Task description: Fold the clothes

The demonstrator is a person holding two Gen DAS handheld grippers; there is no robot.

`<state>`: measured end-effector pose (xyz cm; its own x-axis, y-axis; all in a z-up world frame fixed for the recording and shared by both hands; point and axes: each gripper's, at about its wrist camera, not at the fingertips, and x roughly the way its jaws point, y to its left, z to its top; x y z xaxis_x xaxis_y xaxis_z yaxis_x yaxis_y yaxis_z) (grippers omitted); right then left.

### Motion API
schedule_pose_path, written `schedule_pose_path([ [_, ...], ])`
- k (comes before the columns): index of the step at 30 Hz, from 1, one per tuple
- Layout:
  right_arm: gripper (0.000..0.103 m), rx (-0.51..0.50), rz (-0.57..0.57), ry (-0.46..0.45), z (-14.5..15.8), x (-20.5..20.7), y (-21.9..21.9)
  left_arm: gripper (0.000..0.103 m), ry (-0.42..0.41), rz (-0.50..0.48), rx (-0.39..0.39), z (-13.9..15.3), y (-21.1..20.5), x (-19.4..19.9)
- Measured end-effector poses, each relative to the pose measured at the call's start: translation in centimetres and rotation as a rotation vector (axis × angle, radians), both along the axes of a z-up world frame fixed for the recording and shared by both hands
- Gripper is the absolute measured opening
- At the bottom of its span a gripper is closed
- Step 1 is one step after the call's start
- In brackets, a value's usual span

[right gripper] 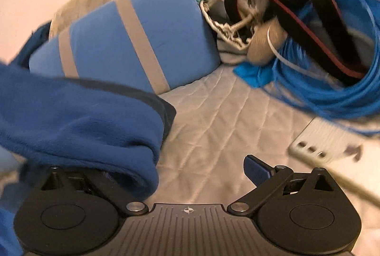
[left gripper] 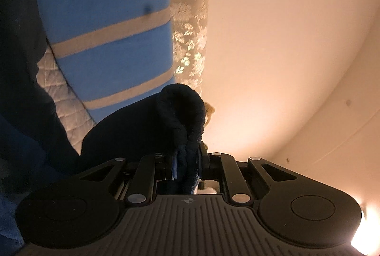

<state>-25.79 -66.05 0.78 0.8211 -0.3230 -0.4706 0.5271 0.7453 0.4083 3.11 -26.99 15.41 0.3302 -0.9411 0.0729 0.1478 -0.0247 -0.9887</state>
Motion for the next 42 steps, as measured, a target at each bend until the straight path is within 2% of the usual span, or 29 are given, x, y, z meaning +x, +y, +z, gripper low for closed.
schedule_pose_path([
  [5, 0.1, 0.018, -0.003, -0.052, 1.4, 0.3, -1.0, 0.015, -0.034, 0.049, -0.014, 1.1, 1.6, 0.5],
  [7, 0.101, 0.053, -0.012, -0.064, 1.7, 0.6, -2.1, 0.015, -0.041, 0.065, -0.009, 1.3, 2.3, 0.6],
  [11, 0.102, 0.063, -0.007, -0.062, 1.7, 1.0, -2.5, 0.015, -0.03, 0.083, -0.007, 0.8, 2.9, 0.6],
  [17, 0.103, 0.054, 0.03, -0.046, 0.1, 0.4, -1.0, 0.015, -0.001, 0.089, -0.013, -0.2, 2.4, 0.9],
  [21, 0.103, 0.044, 0.121, -0.028, -1.1, 0.6, 1.0, 0.015, -0.003, 0.088, -0.021, -0.3, 2.3, 1.0],
  [25, 0.103, 0.01, 0.202, 0.002, -1.7, 2.1, 3.6, 0.015, 0.006, 0.092, -0.022, -0.6, 2.5, 1.2],
  [29, 0.102, -0.036, 0.216, 0.035, -2.1, 4.2, 5.2, 0.015, 0.009, 0.102, -0.018, -0.6, 3.2, 1.2],
  [32, 0.09, -0.095, 0.187, 0.101, -2.6, 5.5, 6.1, 0.015, 0.008, 0.111, -0.011, -0.5, 3.8, 1.3],
  [34, 0.074, -0.144, 0.168, 0.135, -2.6, 5.6, 6.3, 0.015, 0.008, 0.116, -0.007, -0.4, 4.2, 1.3],
  [37, 0.058, -0.223, 0.171, 0.179, -2.6, 5.5, 6.6, 0.015, 0.001, 0.128, 0.003, -0.1, 5.1, 1.3],
  [39, 0.054, -0.273, 0.193, 0.193, -2.6, 5.3, 7.0, 0.015, -0.011, 0.142, 0.011, 0.4, 6.2, 1.4],
  [42, 0.049, -0.272, 0.201, 0.181, -2.7, 5.0, 6.8, 0.015, -0.041, 0.171, 0.037, 1.2, 8.4, 1.5],
])
